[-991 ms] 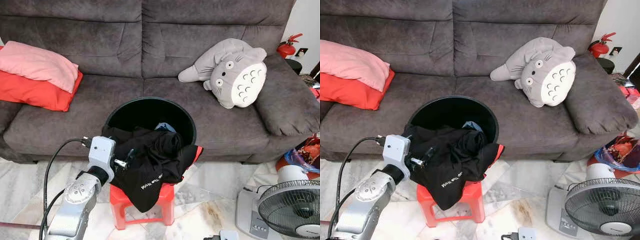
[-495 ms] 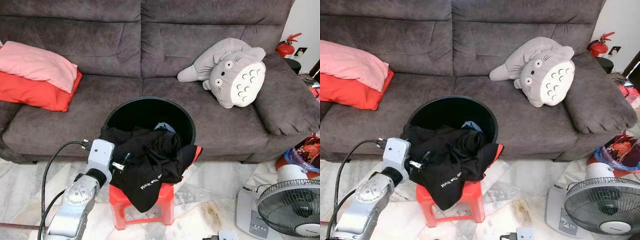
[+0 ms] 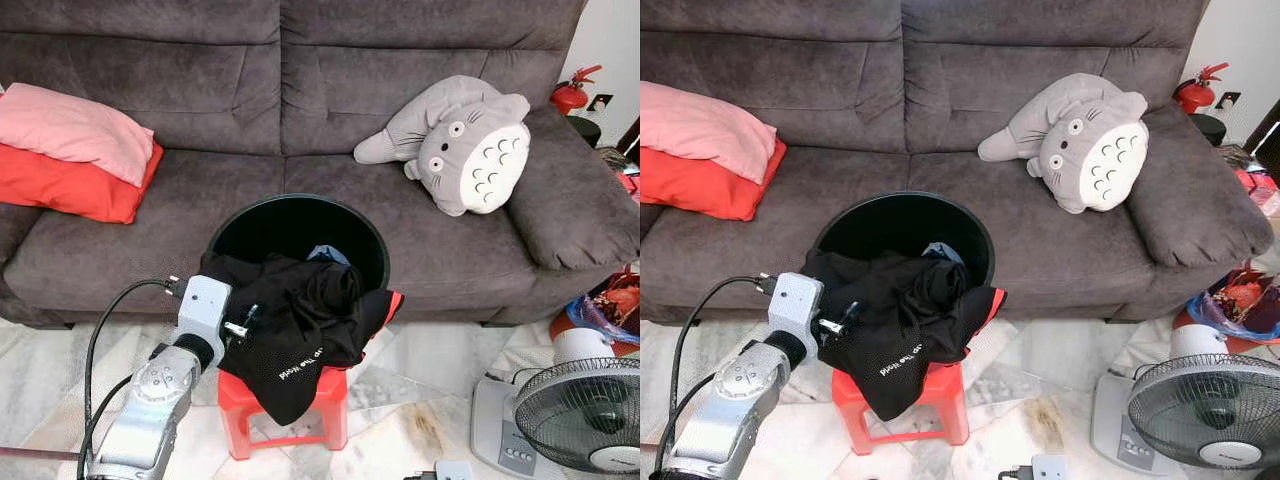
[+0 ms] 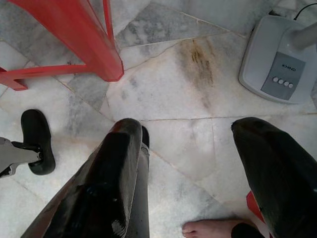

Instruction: Hang hanger

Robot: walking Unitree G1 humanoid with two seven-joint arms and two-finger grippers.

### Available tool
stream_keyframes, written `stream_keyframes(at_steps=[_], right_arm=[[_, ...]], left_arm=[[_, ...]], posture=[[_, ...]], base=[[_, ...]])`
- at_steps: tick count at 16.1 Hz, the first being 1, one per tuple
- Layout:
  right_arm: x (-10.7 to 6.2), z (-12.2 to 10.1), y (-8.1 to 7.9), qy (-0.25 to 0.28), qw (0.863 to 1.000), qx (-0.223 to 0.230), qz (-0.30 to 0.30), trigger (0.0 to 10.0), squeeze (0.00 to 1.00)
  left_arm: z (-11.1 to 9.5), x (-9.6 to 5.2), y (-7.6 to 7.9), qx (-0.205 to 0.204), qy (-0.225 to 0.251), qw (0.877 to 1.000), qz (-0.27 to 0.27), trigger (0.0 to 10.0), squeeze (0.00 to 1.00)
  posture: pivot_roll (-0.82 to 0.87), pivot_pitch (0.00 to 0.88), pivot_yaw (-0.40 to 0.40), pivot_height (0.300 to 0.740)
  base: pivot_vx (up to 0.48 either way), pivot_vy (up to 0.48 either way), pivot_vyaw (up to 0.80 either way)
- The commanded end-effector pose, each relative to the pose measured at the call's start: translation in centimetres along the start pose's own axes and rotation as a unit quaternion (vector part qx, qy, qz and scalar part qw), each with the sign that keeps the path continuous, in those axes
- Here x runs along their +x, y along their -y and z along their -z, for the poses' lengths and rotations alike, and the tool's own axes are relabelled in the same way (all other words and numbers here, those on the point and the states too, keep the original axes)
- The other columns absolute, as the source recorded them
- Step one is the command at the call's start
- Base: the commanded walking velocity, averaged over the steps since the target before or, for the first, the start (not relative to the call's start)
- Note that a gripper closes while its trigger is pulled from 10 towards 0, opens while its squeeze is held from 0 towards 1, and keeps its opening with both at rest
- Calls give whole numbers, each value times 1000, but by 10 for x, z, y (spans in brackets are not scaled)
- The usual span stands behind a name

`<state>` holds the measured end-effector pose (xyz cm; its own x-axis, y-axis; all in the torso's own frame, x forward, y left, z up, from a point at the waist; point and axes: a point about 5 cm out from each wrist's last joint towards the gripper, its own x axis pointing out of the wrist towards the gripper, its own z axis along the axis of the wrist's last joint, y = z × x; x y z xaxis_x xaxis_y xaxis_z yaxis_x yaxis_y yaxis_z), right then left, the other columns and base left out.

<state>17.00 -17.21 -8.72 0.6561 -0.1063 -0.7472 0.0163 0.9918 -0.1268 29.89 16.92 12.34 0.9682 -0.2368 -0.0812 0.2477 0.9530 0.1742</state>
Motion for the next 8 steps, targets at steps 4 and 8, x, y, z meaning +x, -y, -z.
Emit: stream_keyframes(at_steps=[4, 8], right_arm=[[-3, 8, 0, -9, 1000, 0, 4, 10000, 0], [-2, 6, -1, -7, 1000, -1, 4, 10000, 0]], left_arm=[[18, -4, 3, 11, -48, 999, 11, 0, 0], [17, -5, -1, 27, -50, 998, 9, 0, 0]], posture=[[-38, 214, -24, 740], [-38, 214, -23, 740]], base=[[0, 0, 0], [0, 0, 0]])
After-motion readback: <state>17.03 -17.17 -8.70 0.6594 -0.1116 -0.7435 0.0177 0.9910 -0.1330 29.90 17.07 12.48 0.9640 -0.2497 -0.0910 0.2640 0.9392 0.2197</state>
